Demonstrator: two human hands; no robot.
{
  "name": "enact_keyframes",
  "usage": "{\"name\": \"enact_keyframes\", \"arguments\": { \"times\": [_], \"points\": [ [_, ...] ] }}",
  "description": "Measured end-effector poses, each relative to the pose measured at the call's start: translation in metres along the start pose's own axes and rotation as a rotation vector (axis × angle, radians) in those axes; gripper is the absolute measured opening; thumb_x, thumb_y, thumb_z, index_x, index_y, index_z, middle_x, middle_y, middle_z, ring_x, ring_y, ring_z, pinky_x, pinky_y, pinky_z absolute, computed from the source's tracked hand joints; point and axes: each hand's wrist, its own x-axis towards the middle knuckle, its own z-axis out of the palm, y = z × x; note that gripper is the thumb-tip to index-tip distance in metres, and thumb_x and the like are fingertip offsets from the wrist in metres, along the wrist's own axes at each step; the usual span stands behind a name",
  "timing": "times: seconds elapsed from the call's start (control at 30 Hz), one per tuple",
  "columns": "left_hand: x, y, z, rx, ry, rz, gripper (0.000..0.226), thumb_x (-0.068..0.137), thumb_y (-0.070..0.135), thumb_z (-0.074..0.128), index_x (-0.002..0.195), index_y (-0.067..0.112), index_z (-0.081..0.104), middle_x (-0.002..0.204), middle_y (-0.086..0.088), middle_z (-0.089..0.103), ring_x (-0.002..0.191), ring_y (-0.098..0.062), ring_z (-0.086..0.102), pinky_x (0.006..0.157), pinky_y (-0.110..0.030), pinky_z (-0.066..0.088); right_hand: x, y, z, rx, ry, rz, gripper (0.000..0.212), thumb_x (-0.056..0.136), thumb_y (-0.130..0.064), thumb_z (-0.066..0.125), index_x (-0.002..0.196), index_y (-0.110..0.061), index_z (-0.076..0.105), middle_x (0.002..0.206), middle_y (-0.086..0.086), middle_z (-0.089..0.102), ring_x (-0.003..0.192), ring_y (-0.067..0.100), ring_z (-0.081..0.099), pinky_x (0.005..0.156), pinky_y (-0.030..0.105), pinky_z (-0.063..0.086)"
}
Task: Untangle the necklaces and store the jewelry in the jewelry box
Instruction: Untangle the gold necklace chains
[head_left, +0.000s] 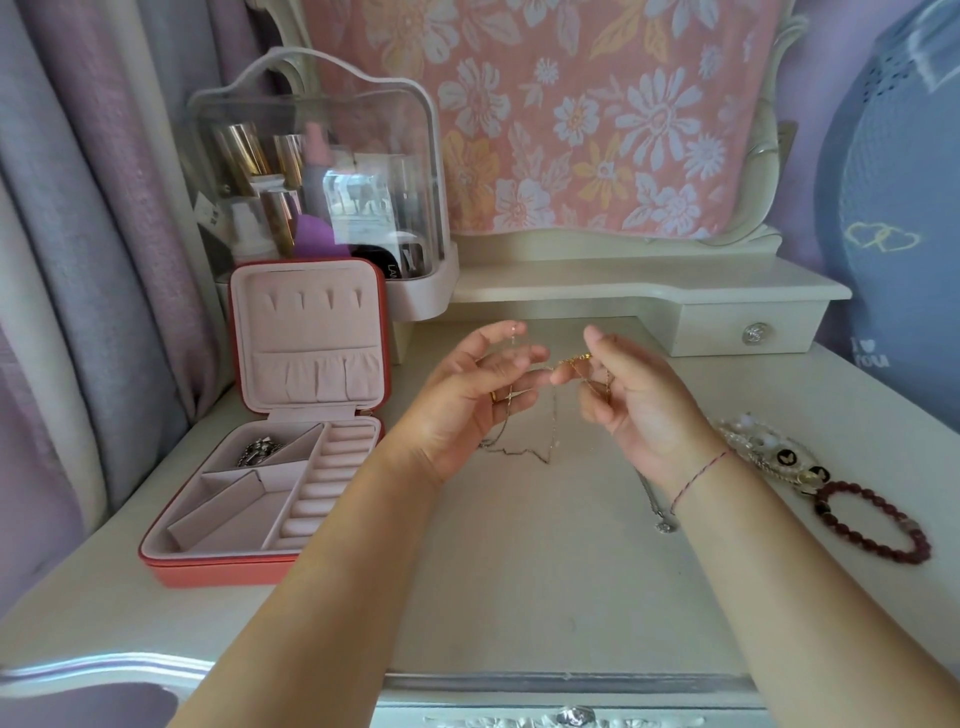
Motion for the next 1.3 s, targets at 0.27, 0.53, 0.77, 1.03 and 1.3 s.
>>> {"name": "enact_keyframes", "arguments": {
  "times": [0.27, 0.53, 0.77, 1.03, 1.3],
  "points": [
    [-0.002, -0.006, 0.006, 0.354, 0.060, -0.039, 0.015, 0.084, 0.024, 0.067, 0.098, 0.021, 0.070, 0.072, 0.005, 0.056, 0.055, -0.009, 0.033, 0.051, -0.017, 0.027, 0.002, 0.006, -0.003, -0.023, -0.130, -0.014, 0.022, 0.081, -0.033, 0.057, 0.078, -0.011, 0.059, 0.069, 0.003, 0.063, 0.037, 0.008, 0.029, 0.047, 0.020, 0.024],
    [-0.002, -0.006, 0.006, 0.408, 0.107, -0.035, 0.003, 0.086, 0.020, 0.068, 0.084, 0.018, 0.067, 0.055, 0.013, 0.045, 0.048, -0.007, 0.029, 0.048, -0.014, 0.029, 0.003, 0.006, -0.004, 0.003, -0.091, 0.005, 0.021, 0.078, -0.033, 0.061, 0.076, -0.012, 0.058, 0.061, 0.001, 0.057, 0.043, 0.010, 0.038, 0.046, 0.017, 0.033],
    [0.003, -0.007, 0.001, 0.237, 0.187, -0.025, 0.016, 0.095, 0.023, 0.057, 0.099, 0.008, 0.061, 0.058, 0.001, 0.039, 0.053, -0.009, 0.034, 0.051, -0.017, 0.034, 0.010, 0.009, -0.009, 0.064, 0.109, -0.028, 0.026, 0.071, -0.039, 0.067, 0.064, -0.020, 0.052, 0.072, -0.001, 0.058, 0.063, 0.010, 0.053, 0.065, 0.023, 0.037],
    [0.002, -0.005, 0.006, 0.092, 0.097, -0.020, 0.022, 0.103, 0.015, 0.040, 0.083, 0.012, 0.046, 0.112, -0.019, 0.068, 0.046, -0.012, 0.034, 0.047, -0.022, 0.034, 0.010, 0.010, -0.010, 0.032, 0.228, -0.061, 0.034, 0.059, -0.050, 0.072, 0.050, -0.023, 0.053, 0.061, -0.009, 0.055, 0.068, 0.012, 0.053, 0.071, 0.027, 0.037],
    [0.004, -0.003, 0.007, 0.143, 0.151, -0.081, 0.038, 0.097, 0.015, 0.032, 0.061, 0.015, 0.046, 0.063, -0.009, 0.053, 0.040, -0.013, 0.022, 0.039, -0.020, 0.025, 0.010, 0.015, -0.009, -0.193, 0.282, -0.157, 0.037, 0.080, -0.035, 0.073, 0.061, -0.013, 0.050, 0.064, 0.005, 0.055, 0.066, 0.017, 0.047, 0.073, 0.031, 0.039]
  ]
}}
